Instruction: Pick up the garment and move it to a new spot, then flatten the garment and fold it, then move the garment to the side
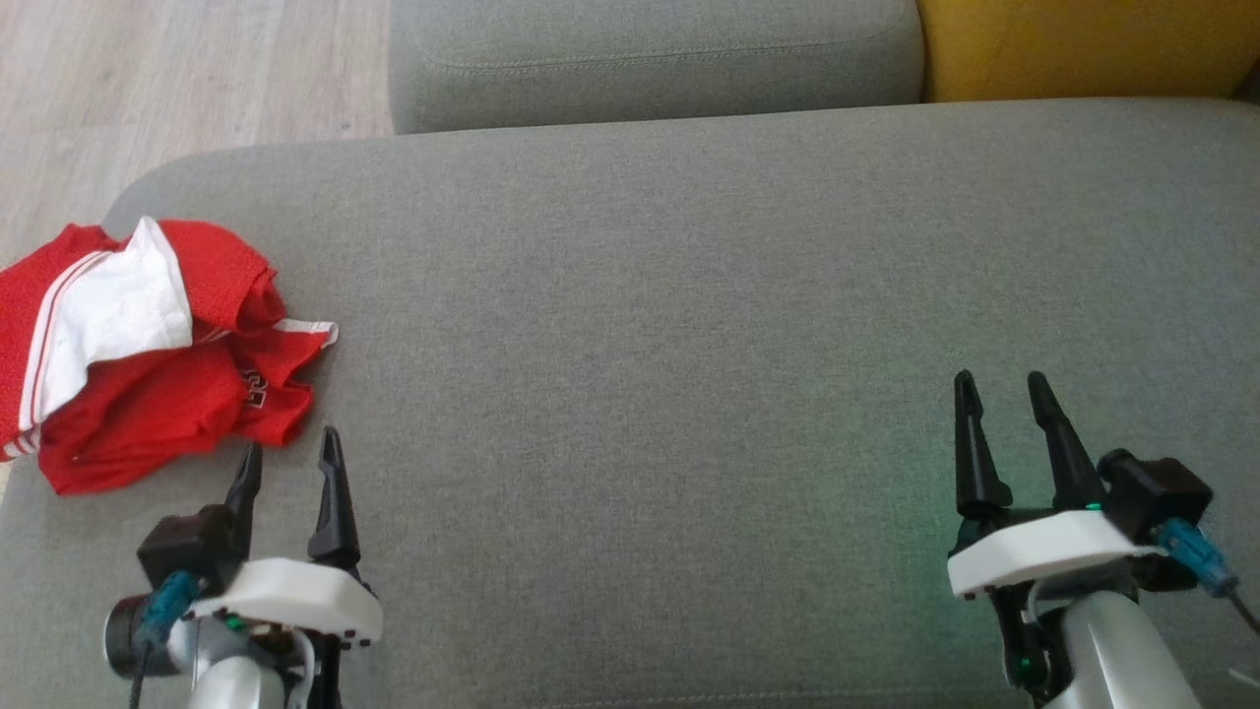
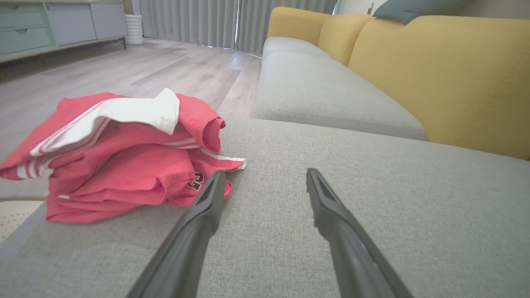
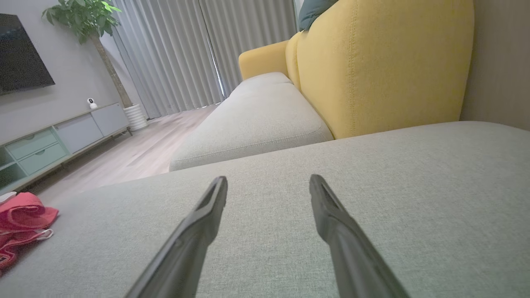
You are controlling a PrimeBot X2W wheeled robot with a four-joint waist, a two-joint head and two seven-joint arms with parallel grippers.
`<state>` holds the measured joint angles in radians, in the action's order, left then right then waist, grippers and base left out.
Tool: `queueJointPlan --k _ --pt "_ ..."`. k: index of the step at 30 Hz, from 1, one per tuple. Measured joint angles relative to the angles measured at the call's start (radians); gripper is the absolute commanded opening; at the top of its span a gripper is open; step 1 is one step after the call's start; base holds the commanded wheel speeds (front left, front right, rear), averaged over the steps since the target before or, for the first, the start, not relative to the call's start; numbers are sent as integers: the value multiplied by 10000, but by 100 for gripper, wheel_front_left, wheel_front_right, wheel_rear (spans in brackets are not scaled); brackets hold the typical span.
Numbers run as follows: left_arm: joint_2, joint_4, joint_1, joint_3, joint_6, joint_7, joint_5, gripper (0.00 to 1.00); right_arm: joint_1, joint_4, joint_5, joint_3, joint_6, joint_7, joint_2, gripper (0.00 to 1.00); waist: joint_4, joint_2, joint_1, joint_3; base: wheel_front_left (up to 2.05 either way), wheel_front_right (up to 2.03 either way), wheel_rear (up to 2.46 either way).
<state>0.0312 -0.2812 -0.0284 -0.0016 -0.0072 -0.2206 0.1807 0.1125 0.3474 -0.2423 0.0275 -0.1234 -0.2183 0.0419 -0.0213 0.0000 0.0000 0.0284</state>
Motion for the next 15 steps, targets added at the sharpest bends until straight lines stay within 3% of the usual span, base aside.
queueJointPlan --k 11,15 --pt "13 -27 -187 -77 219 -288 -1315 100 57 184 1231 -8 0 -314 2 100 7 0 0 65 0 0 0" --pt "15 -36 -191 -71 217 -288 -1338 100 73 192 1229 -48 -2 -314 2 100 18 0 0 48 0 0 0"
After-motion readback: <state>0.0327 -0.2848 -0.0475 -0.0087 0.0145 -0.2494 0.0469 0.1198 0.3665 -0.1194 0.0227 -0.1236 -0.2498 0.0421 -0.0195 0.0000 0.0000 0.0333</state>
